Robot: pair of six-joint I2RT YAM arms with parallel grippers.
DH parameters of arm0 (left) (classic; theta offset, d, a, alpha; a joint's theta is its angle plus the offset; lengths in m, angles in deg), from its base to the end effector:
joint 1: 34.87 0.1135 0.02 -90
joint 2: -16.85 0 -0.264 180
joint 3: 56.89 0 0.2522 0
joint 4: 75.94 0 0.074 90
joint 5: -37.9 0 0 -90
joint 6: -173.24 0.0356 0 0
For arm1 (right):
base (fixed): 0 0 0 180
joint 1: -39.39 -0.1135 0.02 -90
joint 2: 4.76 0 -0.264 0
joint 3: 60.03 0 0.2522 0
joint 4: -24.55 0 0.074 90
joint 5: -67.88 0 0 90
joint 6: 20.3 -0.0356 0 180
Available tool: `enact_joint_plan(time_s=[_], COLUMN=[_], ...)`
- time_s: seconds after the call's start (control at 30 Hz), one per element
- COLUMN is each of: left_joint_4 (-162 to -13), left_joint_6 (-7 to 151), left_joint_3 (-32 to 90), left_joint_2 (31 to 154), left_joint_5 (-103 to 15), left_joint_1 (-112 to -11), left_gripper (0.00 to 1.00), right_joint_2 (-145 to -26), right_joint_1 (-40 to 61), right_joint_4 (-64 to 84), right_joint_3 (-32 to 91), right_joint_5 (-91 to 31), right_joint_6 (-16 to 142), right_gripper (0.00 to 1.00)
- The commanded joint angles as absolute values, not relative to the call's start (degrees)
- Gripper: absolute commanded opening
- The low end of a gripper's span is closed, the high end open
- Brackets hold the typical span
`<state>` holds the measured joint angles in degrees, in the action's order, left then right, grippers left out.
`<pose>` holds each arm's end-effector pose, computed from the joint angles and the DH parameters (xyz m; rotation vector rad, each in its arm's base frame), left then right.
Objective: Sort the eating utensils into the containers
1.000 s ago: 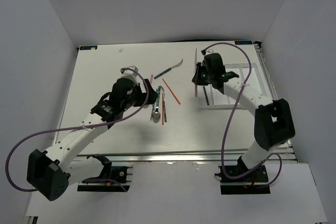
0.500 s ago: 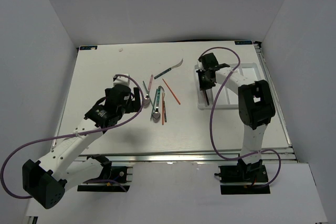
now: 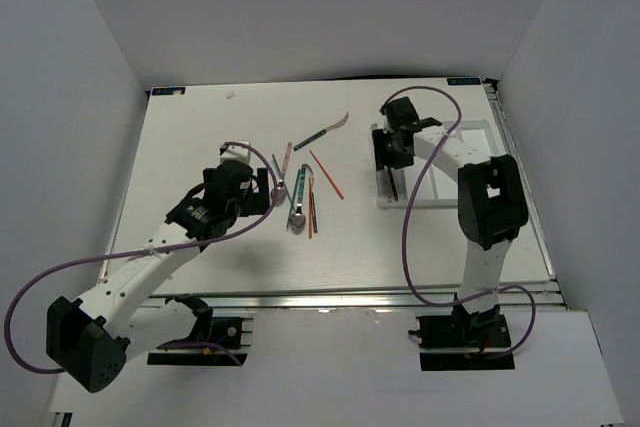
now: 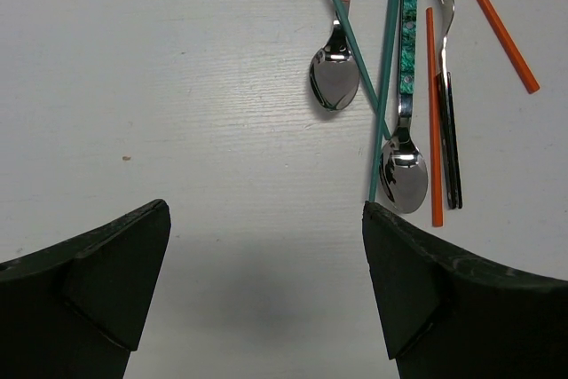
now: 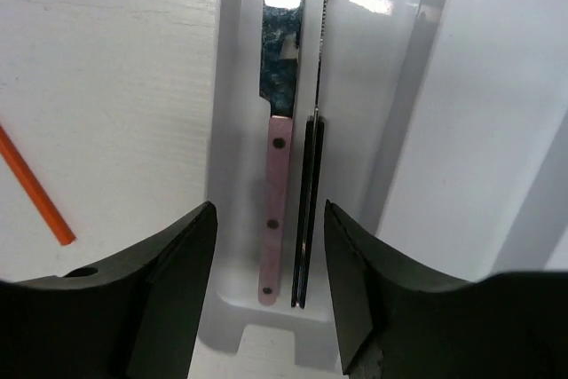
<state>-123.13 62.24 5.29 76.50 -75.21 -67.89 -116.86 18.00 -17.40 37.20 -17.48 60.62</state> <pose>0.1875 -0.1052 0.2774 0.0448 2.2734 -0.0171 0.3949 0.1516 0.2017 -0.2438 2.5490 0.1004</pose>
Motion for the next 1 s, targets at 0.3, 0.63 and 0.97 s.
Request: enact_joint_plan(time_s=[0.3, 0.63, 0.97], left_joint_4=[-125.65, -125.91, -125.92], left_joint_6=[58.54, 58.54, 58.63], left_joint_3=[5.47, 5.29, 5.21], left_joint_2=[70.55, 69.84, 70.64], left_joint_5=[-91.02, -92.97, -92.27], left_joint_1=[-68.01, -67.92, -67.92], left_gripper=[0.98, 0.98, 0.98], right_joint_2=[-103.11, -117.87, -131.5], right_joint_1=[12.5, 3.71, 0.71], right_joint_4=[-12.68, -16.28, -21.29], right_joint_3=[34.86, 46.63, 57.26], right_joint_5=[-23.77, -19.49, -15.28], right_joint_6=[58.72, 62.67, 63.9], right_gripper=[0.55, 0.43, 0.41])
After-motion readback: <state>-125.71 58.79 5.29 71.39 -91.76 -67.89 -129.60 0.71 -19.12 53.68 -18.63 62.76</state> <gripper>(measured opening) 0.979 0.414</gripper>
